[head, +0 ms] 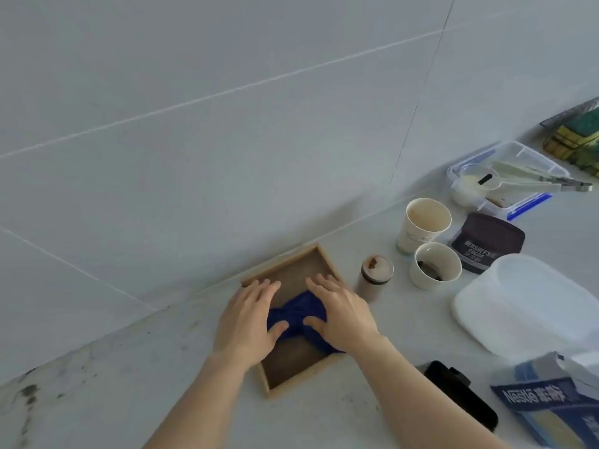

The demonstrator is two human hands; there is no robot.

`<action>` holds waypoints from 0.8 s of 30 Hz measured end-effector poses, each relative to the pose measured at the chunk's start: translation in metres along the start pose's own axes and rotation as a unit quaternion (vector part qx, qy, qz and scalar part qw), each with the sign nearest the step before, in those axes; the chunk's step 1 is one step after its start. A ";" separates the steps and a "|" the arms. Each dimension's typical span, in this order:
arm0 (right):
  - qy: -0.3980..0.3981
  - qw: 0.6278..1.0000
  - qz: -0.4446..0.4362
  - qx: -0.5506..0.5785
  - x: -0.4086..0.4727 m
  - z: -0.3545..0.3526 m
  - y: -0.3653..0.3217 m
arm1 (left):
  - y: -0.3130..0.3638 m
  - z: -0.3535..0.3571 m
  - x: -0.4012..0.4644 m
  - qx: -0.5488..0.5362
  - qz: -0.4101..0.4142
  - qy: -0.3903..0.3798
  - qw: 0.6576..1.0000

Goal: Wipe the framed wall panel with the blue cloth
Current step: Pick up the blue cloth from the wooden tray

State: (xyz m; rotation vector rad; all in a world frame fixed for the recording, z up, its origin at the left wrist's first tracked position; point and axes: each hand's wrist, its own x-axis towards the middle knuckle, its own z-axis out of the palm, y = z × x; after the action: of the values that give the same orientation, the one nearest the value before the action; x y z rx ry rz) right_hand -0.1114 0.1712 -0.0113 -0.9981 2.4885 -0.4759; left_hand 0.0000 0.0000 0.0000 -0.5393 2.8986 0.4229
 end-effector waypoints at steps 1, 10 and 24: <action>-0.021 1.000 0.005 0.000 0.001 0.004 0.002 | 0.001 0.005 0.001 -0.006 -0.005 -0.018 1.000; -0.021 0.997 0.039 -0.063 -0.004 0.014 0.002 | 0.012 0.023 -0.002 0.065 -0.032 -0.046 0.996; 0.105 0.992 0.029 0.067 -0.004 -0.065 -0.047 | -0.010 -0.091 -0.029 -0.074 -0.022 0.061 0.995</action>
State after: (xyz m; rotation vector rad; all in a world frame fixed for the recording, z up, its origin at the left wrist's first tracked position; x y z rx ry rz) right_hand -0.1137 0.1521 0.0671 -0.8609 2.6186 -0.7542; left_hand 0.0211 -0.0273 0.0898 -0.6716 2.9814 0.6219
